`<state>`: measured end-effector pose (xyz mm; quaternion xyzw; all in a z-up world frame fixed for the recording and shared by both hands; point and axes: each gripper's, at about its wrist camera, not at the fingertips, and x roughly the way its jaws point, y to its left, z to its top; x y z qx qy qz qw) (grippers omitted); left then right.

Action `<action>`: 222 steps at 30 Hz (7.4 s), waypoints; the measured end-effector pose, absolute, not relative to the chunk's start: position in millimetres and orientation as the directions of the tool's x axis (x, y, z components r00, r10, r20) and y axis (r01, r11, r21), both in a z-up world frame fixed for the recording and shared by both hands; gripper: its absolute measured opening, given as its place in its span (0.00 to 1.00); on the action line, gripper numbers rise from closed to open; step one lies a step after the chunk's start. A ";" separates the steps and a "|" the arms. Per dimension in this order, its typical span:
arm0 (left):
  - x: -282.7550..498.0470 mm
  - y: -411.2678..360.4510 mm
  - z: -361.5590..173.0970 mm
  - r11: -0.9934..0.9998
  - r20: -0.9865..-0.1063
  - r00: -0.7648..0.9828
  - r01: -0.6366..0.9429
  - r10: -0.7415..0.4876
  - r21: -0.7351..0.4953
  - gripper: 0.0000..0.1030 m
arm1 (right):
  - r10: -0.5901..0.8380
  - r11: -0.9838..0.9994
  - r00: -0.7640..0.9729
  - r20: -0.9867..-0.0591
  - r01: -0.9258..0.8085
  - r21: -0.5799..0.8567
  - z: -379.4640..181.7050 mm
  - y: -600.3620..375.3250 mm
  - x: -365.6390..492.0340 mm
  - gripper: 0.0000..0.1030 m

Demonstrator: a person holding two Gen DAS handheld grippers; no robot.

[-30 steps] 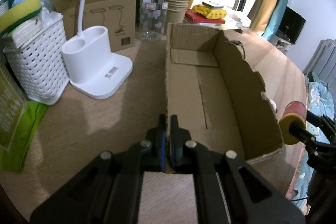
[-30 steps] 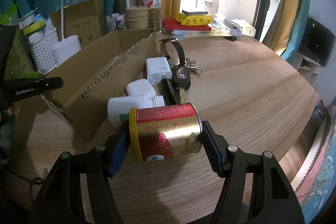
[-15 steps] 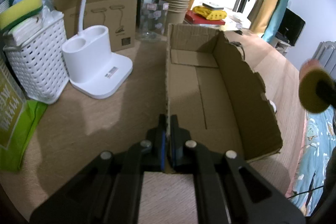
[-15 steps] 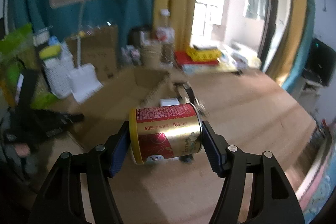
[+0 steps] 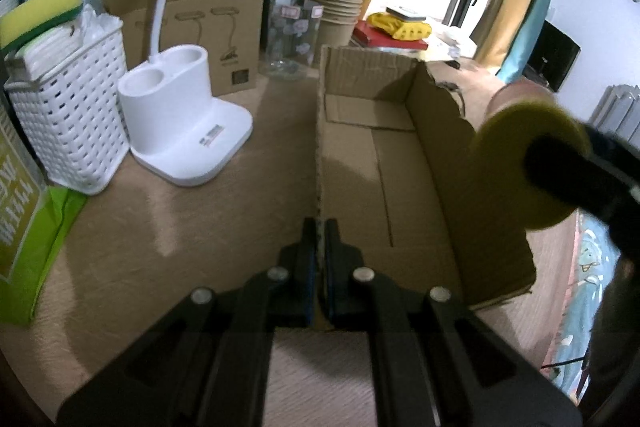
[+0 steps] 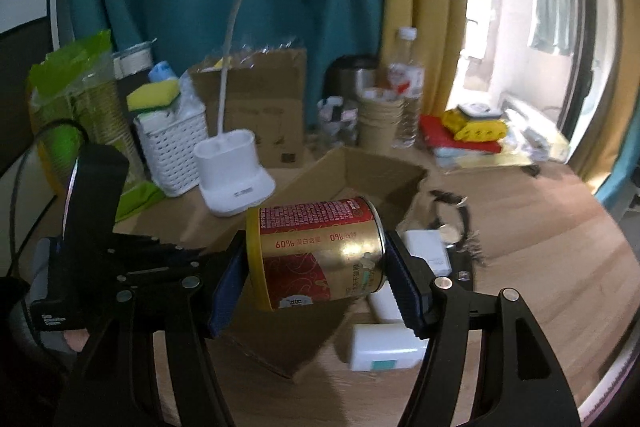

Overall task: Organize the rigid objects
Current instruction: 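Lift the red-and-gold can with the right gripper and release it into the box, then move the right gripper to the white pill bottle and grasp it, then carry the white pill bottle with the right gripper and drop it into the box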

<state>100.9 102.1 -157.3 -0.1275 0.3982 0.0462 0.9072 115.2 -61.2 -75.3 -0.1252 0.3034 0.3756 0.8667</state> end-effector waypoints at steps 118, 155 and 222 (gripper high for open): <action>100.9 104.5 -158.9 0.965 -0.742 0.670 -0.197 0.003 -0.175 0.04 | 0.478 0.766 0.515 -0.711 -0.641 0.050 -157.8 -130.0 144.8 0.80; 100.0 98.2 -156.8 0.965 -0.736 0.677 -0.191 -0.004 -0.181 0.04 | 0.611 0.673 0.557 -0.563 -0.740 -0.003 -65.9 -71.5 166.7 0.80; 97.8 103.2 -158.8 0.962 -0.733 0.681 -0.197 -0.005 -0.189 0.04 | 0.575 0.674 0.464 -0.674 -0.735 0.069 -78.5 -48.4 197.4 0.81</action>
